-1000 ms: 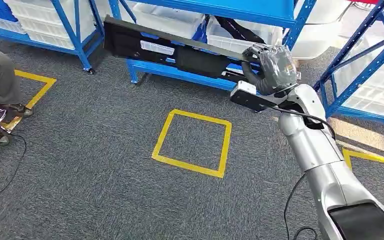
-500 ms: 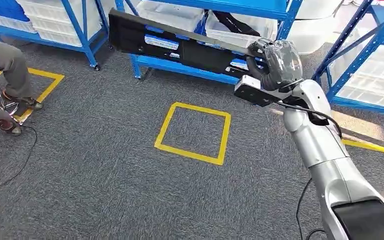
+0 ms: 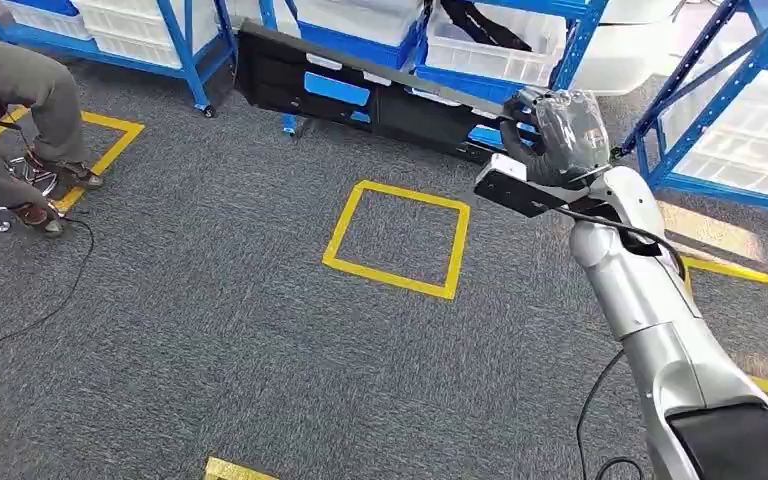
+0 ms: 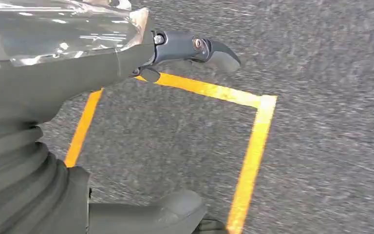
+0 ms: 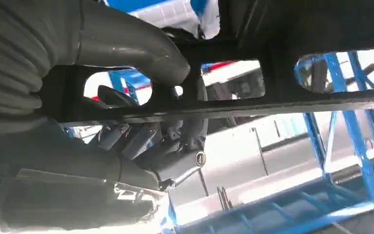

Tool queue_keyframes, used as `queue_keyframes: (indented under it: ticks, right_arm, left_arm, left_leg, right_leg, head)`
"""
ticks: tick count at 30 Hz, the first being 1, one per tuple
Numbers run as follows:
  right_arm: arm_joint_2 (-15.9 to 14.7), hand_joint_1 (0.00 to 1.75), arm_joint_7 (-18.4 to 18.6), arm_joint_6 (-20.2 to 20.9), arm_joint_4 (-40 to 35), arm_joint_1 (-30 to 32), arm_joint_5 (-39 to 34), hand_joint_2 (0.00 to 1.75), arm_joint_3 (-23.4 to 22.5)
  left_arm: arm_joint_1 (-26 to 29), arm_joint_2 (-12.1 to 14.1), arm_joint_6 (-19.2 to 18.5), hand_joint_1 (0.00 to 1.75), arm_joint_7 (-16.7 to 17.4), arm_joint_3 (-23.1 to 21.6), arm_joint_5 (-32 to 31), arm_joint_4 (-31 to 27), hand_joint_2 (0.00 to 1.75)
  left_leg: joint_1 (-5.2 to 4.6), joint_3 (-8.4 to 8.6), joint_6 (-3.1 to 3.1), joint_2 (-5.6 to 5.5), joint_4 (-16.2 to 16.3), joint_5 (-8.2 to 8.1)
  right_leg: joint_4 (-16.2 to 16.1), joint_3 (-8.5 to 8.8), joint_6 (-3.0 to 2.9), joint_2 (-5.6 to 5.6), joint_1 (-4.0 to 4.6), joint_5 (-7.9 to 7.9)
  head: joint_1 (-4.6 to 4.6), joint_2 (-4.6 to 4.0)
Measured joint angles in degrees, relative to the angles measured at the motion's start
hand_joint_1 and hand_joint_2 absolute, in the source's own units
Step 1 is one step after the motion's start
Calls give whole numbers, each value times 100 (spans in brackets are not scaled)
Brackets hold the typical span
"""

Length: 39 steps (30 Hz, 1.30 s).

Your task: Take the parts from the cabinet and place them on the table.

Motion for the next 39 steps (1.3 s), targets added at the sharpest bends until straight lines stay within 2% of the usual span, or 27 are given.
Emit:
queue_keyframes:
  ticks: [1, 2, 3, 6, 7, 9, 11, 12, 13, 15, 16, 17, 18, 21, 22, 24, 26, 27, 28, 29, 31, 32, 33, 36, 37, 38, 39]
  right_arm:
    - [7, 175, 2, 0, -2, -9, 0, 175, 0]
    - [22, 175, 2, 0, -4, -38, 0, 175, -2]
    - [55, 175, 2, -2, -7, -67, -2, 175, -2]
    - [72, 175, 2, -13, 15, -128, -15, 175, -4]
    - [85, 175, 7, -20, 26, -139, 40, 175, 4]
    - [114, 175, 35, -35, 42, -167, 136, 175, 22]
    - [136, 175, 81, -46, 44, -172, 238, 175, 53]
    - [142, 175, 94, -46, 46, -165, 276, 175, 74]
    - [144, 175, 109, -46, 55, -154, 299, 175, 103]
    - [142, 175, 120, -46, 66, -149, 330, 175, 136]
    - [142, 175, 140, -52, 66, -163, 347, 175, 146]
    - [142, 175, 144, -57, 63, -173, 365, 175, 149]
    - [116, 175, 159, -70, 50, -179, 376, 175, 146]
    - [118, 175, 170, -74, 46, -177, 391, 175, 164]
    - [105, 175, 173, -74, 42, -169, 393, 175, 164]
    - [92, 175, 184, -79, 35, -163, 393, 175, 162]
    - [42, 175, 225, -79, 37, -124, 393, 175, 162]
    - [28, 175, 236, -79, 35, -80, 393, 175, 162]
    - [18, 175, 247, -76, 35, -33, 400, 175, 162]
    - [15, 175, 247, -76, 35, -11, 404, 175, 162]
    - [9, 175, 247, -76, 13, -8, 415, 175, 153]
    - [7, 175, 247, -76, -9, -9, 417, 175, 151]
    - [11, 175, 247, -76, -22, -12, 420, 175, 149]
    - [33, 175, 264, -85, -37, 23, 444, 175, 151]
    - [37, 175, 273, -103, -50, 36, 461, 175, 151]
    - [55, 175, 282, -122, -61, 48, 477, 175, 151]
    - [70, 175, 293, -162, -79, 75, 485, 175, 151]
  left_arm:
    - [0, -2, -2, 0, -4, 2, 0, 0, 175]
    - [-3, -15, -2, 0, -26, 2, 0, -2, 175]
    - [-1, -22, -2, 0, -52, 4, 2, -2, 175]
    - [4, -31, 17, 0, -66, 7, -4, -2, 175]
    - [5, -26, 22, 0, -68, 11, -11, -2, 175]
    - [19, -17, 28, 0, -68, 13, -20, 0, 175]
    - [23, -17, 28, 0, -70, 13, -46, 0, 175]
    - [23, -15, 28, 0, -70, 15, -46, 0, 175]
    - [25, -15, 28, 0, -70, 13, -48, 0, 175]
    - [25, -9, 28, 0, -70, 15, -52, 0, 175]
    - [20, -9, 28, 0, -70, 15, -57, -2, 175]
    - [10, -11, 28, 0, -70, 15, -63, -2, 175]
    - [-2, -17, 24, 0, -70, 13, -81, -2, 175]
    - [6, -15, 24, 0, -70, 13, -114, -2, 175]
    - [9, -22, 24, 0, -70, 13, -114, 0, 175]
    - [3, -28, 24, 0, -70, 15, -116, -2, 175]
    - [-4, -35, 24, 0, -70, 13, -122, -2, 175]
    - [3, -39, 24, 0, -70, 13, -122, 0, 175]
    - [11, -39, 24, 0, -70, 13, -122, -2, 175]
    - [12, -39, 24, 0, -70, 13, -122, -2, 175]
    - [11, -44, 24, 0, -68, 13, -125, -2, 175]
    - [10, -44, 24, 0, -70, 13, -127, -2, 175]
    - [5, -42, 24, 0, -70, 13, -129, -2, 175]
    - [26, -44, 24, 0, -68, 13, -129, 0, 175]
    - [30, -35, 31, 0, -70, 15, -129, -2, 175]
    - [31, -28, 31, 0, -72, 15, -131, -2, 175]
    - [27, -24, 33, 0, -77, 15, -131, -2, 175]
  left_leg:
    - [-1, -61, -24, -1, 0, 66]
    - [-10, -102, -61, 1, 9, 118]
    - [-17, -106, -109, 24, 13, 181]
    - [-5, -72, -242, 36, -116, 367]
    - [40, -120, -253, 17, -61, 302]
    - [49, -293, -297, -4, 464, -366]
    - [54, -555, -368, -32, 1357, -808]
    - [60, -615, -394, -32, 1650, -824]
    - [76, -540, -423, -30, 1666, -734]
    - [119, -24, -460, 15, 1011, -467]
    - [135, 355, -476, 148, 477, -367]
    - [134, 513, -483, 286, 214, -458]
    - [70, 545, -406, 269, 188, -434]
    - [46, 453, -236, 132, 105, -414]
    - [83, 461, -162, 108, 44, -366]
    - [71, 419, -70, 40, 16, -304]
    - [66, 361, -34, -66, 17, -270]
    - [65, 340, -34, -117, 18, -251]
    - [67, 323, -45, -176, 19, -230]
    - [69, 306, -57, -225, 20, -209]
    - [73, 290, -102, -320, 21, -175]
    - [77, 277, -135, -359, 18, -153]
    - [44, 249, -182, -400, 24, -127]
    - [58, 226, -298, -484, -43, -32]
    - [68, 194, -319, -466, -26, -38]
    - [61, 145, -322, -292, 85, -151]
    - [50, 22, -330, -165, 405, -406]
  right_leg:
    - [-466, 404, -46, -1, 4, -57]
    - [-1157, 980, -192, -8, 50, -412]
    - [-1629, 1137, -251, -14, 124, -605]
    - [-1609, 1035, -374, -11, 120, -467]
    - [-1626, 1044, -427, -32, -28, -388]
    - [-1623, 986, -548, -70, 1, -270]
    - [-1612, 877, -526, -94, 11, -178]
    - [-1609, 831, -511, -118, 12, -147]
    - [-1607, 793, -503, -151, 11, -119]
    - [-1566, 734, -474, -220, -6, -103]
    - [-1509, 707, -467, -263, -2, -108]
    - [-1473, 675, -440, -287, 22, -125]
    - [-1434, 579, -403, -308, 64, -138]
    - [-1430, 610, -318, -449, 116, -106]
    - [-1384, 548, -272, -396, 95, -159]
    - [-903, 321, -299, -121, 52, -447]
    - [7, -76, -320, -33, 48, -798]
    - [293, -199, -299, -25, 43, -871]
    - [309, -196, -267, -23, 32, -837]
    - [59, -65, -222, -21, 23, -715]
    - [-889, 420, -135, 39, -20, -346]
    - [-1374, 655, -131, 238, -52, -247]
    - [-1416, 661, -175, 224, 27, -228]
    - [-1396, 636, -265, 121, 81, -171]
    - [-1445, 648, -339, 64, -51, -112]
    - [-1446, 640, -361, 17, -54, -94]
    - [-1446, 620, -403, -4, -44, -76]
  head:
    - [-4, 0]
    - [-2, 0]
    - [-21, 0]
    - [-37, 0]
    - [-33, 0]
    - [-59, 0]
    - [-66, 0]
    - [-59, 0]
    - [-61, 0]
    - [-57, 0]
    - [-68, 0]
    - [-66, 0]
    - [-70, 0]
    - [-31, 0]
    - [-42, 0]
    - [-33, 0]
    - [-30, 0]
    - [-35, 0]
    - [-26, 0]
    - [-28, 0]
    - [-31, 0]
    - [-28, 0]
    - [-37, 0]
    - [-35, 0]
    - [-39, 0]
    - [-50, 0]
    - [-72, 0]
